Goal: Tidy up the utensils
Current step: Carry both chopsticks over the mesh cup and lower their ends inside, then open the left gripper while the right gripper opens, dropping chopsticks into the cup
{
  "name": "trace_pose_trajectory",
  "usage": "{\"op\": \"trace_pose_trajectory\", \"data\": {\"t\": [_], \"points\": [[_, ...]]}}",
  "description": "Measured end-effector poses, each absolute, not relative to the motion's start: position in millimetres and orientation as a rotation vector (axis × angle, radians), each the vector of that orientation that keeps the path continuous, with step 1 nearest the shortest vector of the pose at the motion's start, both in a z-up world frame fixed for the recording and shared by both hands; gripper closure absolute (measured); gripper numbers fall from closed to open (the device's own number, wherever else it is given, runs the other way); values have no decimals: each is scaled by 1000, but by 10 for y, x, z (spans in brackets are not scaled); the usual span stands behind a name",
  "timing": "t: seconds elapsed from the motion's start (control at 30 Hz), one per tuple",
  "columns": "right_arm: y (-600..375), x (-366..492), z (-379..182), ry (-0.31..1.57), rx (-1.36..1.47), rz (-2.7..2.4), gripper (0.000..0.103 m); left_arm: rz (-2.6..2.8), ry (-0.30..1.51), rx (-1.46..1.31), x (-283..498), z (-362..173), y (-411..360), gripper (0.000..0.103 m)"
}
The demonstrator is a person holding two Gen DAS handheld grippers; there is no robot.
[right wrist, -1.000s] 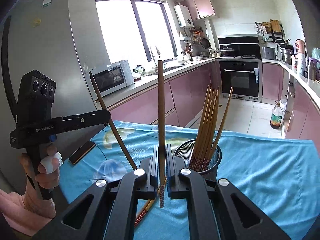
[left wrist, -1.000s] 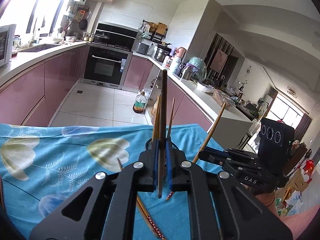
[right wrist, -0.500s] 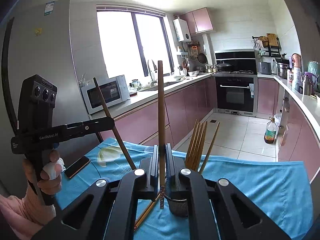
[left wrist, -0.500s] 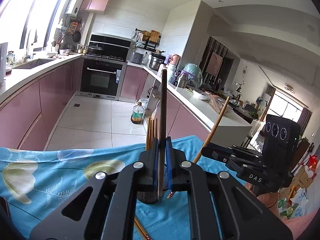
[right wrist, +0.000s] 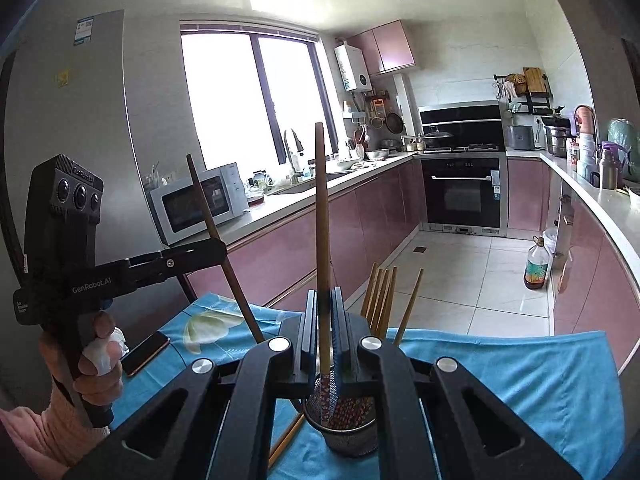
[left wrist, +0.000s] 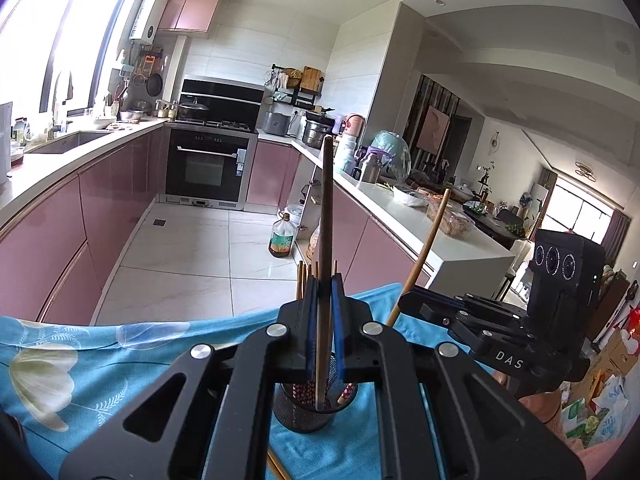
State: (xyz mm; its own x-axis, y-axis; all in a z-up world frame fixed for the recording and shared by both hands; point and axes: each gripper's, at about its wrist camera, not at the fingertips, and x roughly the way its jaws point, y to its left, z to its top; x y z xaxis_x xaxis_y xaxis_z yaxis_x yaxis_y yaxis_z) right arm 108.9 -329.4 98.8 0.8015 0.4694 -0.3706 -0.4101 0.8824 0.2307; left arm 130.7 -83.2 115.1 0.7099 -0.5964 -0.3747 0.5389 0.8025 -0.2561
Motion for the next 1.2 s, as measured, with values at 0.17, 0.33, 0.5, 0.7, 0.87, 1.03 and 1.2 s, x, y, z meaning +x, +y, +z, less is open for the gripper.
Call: {"op": "trace_pose_trajectory", "data": {"t": [0.17,0.33,0.5,0.7,0.87,1.03,1.2], "points": [[-3282,1173,867,463,159,466,97,-606,481,-106,1410,1048,-917,96],[-3248,1285,723,512,155,456,97,-609,544,-95,1579,866,-983,95],[-3197,1364,558,580,138,454,97,-631,593,-78,1653,718,-1016,96],[-3162,1469,369,663,132,437,97,-638,665,-40,1774,538,-1079,95],[-3155,1525,299,686,139,428,97,-619,701,-28,1899,410,-1138,95],[-3176,1535,297,689,144,422,95,-617,721,-34,2000,294,-1166,95],[-3177,1493,295,681,151,422,88,-611,722,-52,1987,176,-1131,95]]}}
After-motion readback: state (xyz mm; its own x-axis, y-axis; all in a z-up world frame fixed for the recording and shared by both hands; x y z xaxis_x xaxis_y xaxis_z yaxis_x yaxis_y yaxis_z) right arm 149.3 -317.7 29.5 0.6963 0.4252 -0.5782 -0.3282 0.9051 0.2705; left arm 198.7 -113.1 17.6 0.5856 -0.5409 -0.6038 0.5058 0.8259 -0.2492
